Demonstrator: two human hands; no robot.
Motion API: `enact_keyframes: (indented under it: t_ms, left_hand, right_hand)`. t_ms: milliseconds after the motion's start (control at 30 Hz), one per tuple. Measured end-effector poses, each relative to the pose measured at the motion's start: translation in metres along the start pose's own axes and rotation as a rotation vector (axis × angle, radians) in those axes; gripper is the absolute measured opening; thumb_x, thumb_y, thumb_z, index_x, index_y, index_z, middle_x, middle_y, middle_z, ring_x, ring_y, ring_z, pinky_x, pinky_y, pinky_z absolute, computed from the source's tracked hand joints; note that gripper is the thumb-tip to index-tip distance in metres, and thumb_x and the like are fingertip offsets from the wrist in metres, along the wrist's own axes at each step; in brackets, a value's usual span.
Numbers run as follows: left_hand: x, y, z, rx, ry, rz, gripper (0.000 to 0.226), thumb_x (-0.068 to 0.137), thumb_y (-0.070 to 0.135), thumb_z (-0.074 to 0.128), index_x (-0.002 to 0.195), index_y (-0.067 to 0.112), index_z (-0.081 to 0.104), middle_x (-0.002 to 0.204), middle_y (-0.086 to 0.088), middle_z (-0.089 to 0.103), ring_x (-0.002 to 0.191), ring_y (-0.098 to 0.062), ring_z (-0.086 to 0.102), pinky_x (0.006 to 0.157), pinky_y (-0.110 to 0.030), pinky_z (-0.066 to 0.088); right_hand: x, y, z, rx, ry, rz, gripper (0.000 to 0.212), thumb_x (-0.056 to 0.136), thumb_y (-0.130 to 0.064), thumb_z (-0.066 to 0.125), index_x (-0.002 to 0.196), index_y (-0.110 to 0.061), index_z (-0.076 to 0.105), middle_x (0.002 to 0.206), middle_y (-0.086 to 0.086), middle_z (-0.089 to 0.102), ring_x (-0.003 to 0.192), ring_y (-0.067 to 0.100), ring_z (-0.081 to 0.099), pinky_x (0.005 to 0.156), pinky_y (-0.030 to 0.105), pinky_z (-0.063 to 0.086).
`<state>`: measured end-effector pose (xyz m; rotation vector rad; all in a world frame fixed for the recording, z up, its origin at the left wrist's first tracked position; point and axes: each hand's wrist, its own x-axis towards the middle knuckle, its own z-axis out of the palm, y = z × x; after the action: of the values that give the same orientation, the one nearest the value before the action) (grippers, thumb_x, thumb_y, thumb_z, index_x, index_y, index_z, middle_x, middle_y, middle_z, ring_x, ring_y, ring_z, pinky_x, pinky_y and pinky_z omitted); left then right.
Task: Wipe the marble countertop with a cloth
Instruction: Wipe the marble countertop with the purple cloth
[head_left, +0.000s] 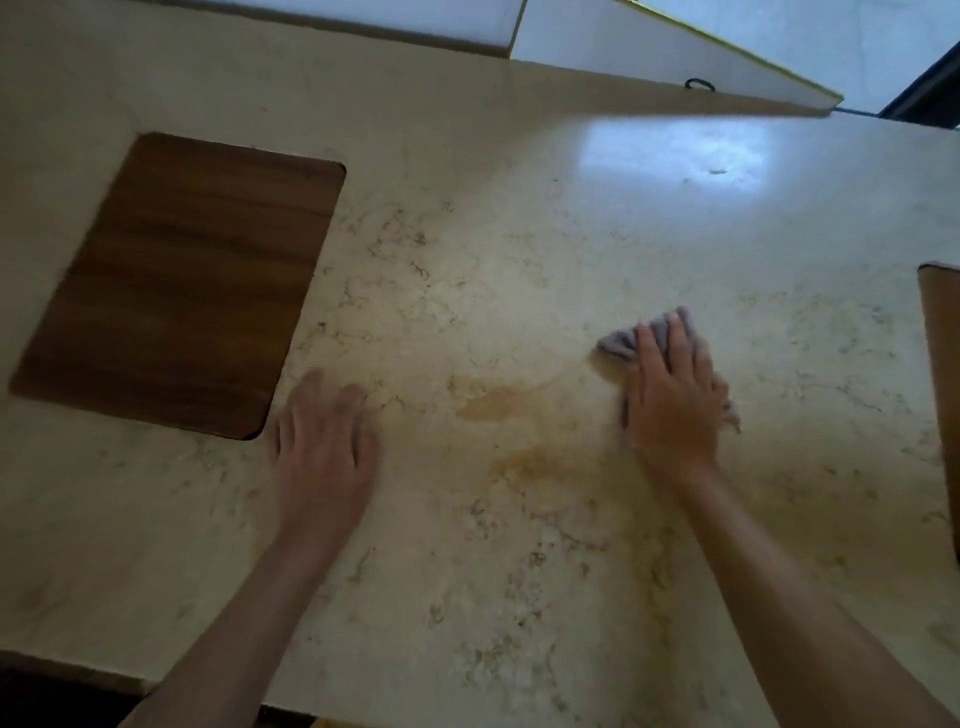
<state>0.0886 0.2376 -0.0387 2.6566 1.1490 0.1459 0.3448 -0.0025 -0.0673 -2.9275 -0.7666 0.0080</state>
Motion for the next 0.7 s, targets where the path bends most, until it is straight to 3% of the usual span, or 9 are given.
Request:
enact_keyframes:
  t_ms: [67, 133, 200, 300, 367, 467, 567, 633, 700]
  left_hand:
    - [0.042, -0.018, -0.004, 0.044, -0.002, 0.03, 0.045, 0.098, 0.032, 0.042, 0.142, 0.024, 0.043, 0.162, -0.015, 0.023, 0.146, -0.035, 0.027, 0.118, -0.053, 0.018]
    - [0.082, -0.028, -0.002, 0.087, -0.064, 0.111, 0.055, 0.098, 0.039, 0.03, 0.151, 0.026, 0.032, 0.166, -0.013, 0.016, 0.153, -0.031, 0.015, 0.121, -0.051, 0.013]
    - [0.112, -0.029, 0.004, 0.124, -0.134, 0.223, 0.06, 0.097, 0.043, 0.023, 0.154, 0.025, 0.029, 0.166, -0.012, 0.019, 0.154, -0.03, 0.013, 0.122, -0.05, 0.012]
    - [0.131, -0.027, 0.013, 0.222, -0.147, 0.376, 0.056, 0.098, 0.04, 0.025, 0.151, 0.025, 0.035, 0.162, -0.011, 0.03, 0.15, -0.033, 0.025, 0.119, -0.052, 0.019]
    - [0.133, -0.029, 0.016, 0.228, -0.12, 0.398, 0.053, 0.099, 0.037, 0.029, 0.15, 0.025, 0.037, 0.161, -0.01, 0.033, 0.149, -0.032, 0.028, 0.118, -0.052, 0.022]
    - [0.133, -0.031, 0.016, 0.209, -0.079, 0.41, 0.051, 0.1, 0.036, 0.032, 0.149, 0.026, 0.038, 0.16, -0.009, 0.034, 0.149, -0.031, 0.029, 0.118, -0.05, 0.024]
    - [0.136, -0.031, 0.016, 0.194, -0.099, 0.415, 0.051, 0.101, 0.037, 0.032, 0.15, 0.026, 0.037, 0.161, -0.007, 0.032, 0.149, -0.029, 0.027, 0.119, -0.049, 0.021]
    - [0.136, -0.032, 0.016, 0.184, -0.111, 0.418, 0.052, 0.101, 0.039, 0.031, 0.151, 0.027, 0.037, 0.162, -0.006, 0.031, 0.15, -0.028, 0.025, 0.119, -0.048, 0.02]
    - [0.136, -0.033, 0.015, 0.159, -0.11, 0.413, 0.05, 0.101, 0.038, 0.033, 0.15, 0.027, 0.038, 0.162, -0.006, 0.031, 0.15, -0.027, 0.025, 0.12, -0.048, 0.02]
  right_hand:
    - [0.02, -0.004, -0.001, 0.032, 0.032, 0.203, 0.048, 0.102, -0.031, 0.04, 0.147, -0.015, 0.049, 0.16, 0.016, 0.036, 0.142, 0.043, 0.038, 0.103, 0.056, 0.039]
    - [0.023, -0.037, 0.0, 0.045, 0.049, 0.167, 0.048, 0.101, -0.03, 0.043, 0.146, -0.014, 0.05, 0.159, 0.018, 0.038, 0.141, 0.045, 0.04, 0.103, 0.056, 0.04]
    - [0.01, -0.074, 0.004, 0.047, 0.055, -0.083, 0.047, 0.103, -0.03, 0.042, 0.148, -0.015, 0.048, 0.16, 0.016, 0.037, 0.143, 0.043, 0.038, 0.106, 0.054, 0.039]
    - [-0.017, -0.098, 0.008, 0.007, -0.063, -0.54, 0.05, 0.105, -0.036, 0.034, 0.151, -0.019, 0.044, 0.165, 0.01, 0.03, 0.148, 0.039, 0.032, 0.108, 0.049, 0.035]
    - [-0.008, -0.086, 0.004, -0.011, -0.114, -0.664, 0.051, 0.105, -0.037, 0.034, 0.153, -0.021, 0.04, 0.167, 0.008, 0.023, 0.15, 0.036, 0.028, 0.109, 0.046, 0.034]
    - [0.032, -0.071, 0.004, 0.004, -0.081, -0.451, 0.052, 0.107, -0.039, 0.03, 0.155, -0.021, 0.036, 0.167, 0.011, 0.022, 0.149, 0.04, 0.028, 0.111, 0.052, 0.034]
    - [0.07, -0.099, 0.005, 0.052, -0.056, -0.237, 0.052, 0.108, -0.038, 0.028, 0.155, -0.018, 0.035, 0.167, 0.013, 0.022, 0.151, 0.041, 0.024, 0.113, 0.056, 0.031]
    - [0.065, -0.127, 0.006, 0.078, -0.057, -0.347, 0.05, 0.108, -0.035, 0.032, 0.155, -0.017, 0.036, 0.167, 0.013, 0.022, 0.151, 0.042, 0.022, 0.114, 0.057, 0.03]
    - [0.037, -0.146, 0.009, 0.076, -0.06, -0.591, 0.048, 0.107, -0.034, 0.039, 0.152, -0.018, 0.042, 0.166, 0.013, 0.026, 0.15, 0.041, 0.027, 0.111, 0.054, 0.034]
